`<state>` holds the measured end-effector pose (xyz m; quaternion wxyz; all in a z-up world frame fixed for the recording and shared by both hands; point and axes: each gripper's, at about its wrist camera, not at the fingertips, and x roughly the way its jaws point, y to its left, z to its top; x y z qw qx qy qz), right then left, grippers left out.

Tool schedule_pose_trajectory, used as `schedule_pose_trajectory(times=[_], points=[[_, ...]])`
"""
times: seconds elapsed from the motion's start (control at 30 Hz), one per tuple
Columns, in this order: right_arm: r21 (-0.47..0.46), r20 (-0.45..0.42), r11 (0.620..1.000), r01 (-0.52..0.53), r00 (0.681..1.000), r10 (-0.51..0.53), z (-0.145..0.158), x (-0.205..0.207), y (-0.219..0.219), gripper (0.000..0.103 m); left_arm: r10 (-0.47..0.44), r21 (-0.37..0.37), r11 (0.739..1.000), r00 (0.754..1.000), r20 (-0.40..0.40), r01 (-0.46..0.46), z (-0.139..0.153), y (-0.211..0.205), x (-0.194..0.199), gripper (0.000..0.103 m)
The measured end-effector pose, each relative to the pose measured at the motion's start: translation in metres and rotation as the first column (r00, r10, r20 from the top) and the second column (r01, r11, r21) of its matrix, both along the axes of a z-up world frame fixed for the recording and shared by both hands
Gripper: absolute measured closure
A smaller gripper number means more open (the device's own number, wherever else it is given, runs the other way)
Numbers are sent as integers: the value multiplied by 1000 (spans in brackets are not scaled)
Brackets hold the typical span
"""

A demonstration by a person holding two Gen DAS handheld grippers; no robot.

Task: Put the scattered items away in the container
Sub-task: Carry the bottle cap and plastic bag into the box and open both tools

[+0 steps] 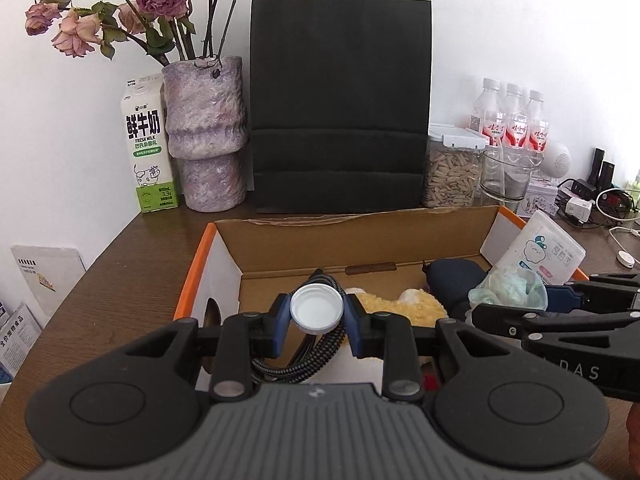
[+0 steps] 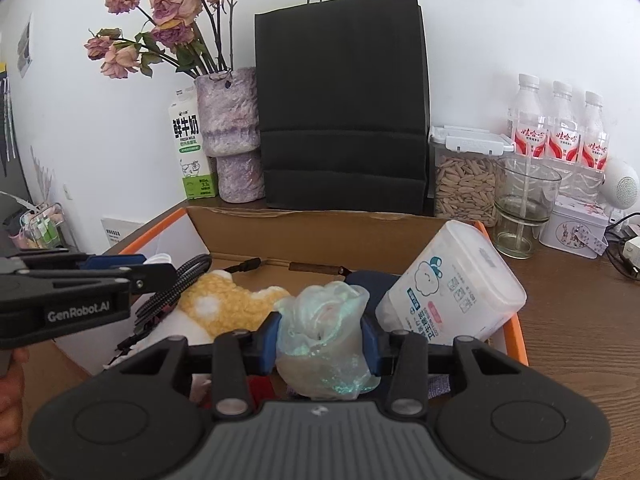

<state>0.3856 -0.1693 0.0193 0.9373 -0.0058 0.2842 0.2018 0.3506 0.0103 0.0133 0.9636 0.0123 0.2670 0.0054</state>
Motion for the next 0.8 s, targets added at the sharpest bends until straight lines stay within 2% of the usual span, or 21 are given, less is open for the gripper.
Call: schedule_pose_trajectory(times=[0.23,0.37,0.4,0.43,0.47,0.5,0.53,0.57,0.6,0.63,0.7,0.8], points=[[6,-1,1000,-20,1000,20,3,-5,2,62,34,12,999,999,18,-35,2,4,0,73],[3,-3,1000,-16,1000,16,2,-4,2,60,8,-14,1000,1000,20,-8,1,5,0,71],[4,-3,1000,-13,1000,13,3,-5,2,56,1,-15,1000,1000,28,-1,3,3,-1,68],[3,1,1000,-7,1000,7,4,-5,2,53,2,-10,1000,999,35,-2,4,2,-2,53],[3,6,1000,-2,1000,2,5,-6,1,52,10,-2,1000,999,42,-10,5,1,-4,32],[2,8,1000,1,1000,-1,7,-6,1,47,23,7,1000,998,55,-23,6,0,-6,22],[2,12,1000,7,1000,-7,9,-8,0,35,32,10,999,997,70,-33,8,0,-8,10],[3,17,1000,14,1000,-14,11,-9,0,26,49,14,999,995,86,-51,11,0,-9,3],[4,28,1000,25,999,-25,14,-11,-1,11,67,17,997,993,100,-69,14,1,-10,0],[4,40,999,32,999,-32,18,-13,-2,4,71,13,997,991,111,-73,16,3,-12,0],[-6,64,999,44,997,-44,24,-17,-1,0,73,-8,997,991,116,-72,20,5,-13,0],[-23,90,999,48,995,-46,30,-22,0,0,78,-14,997,990,120,-77,22,6,-14,0]])
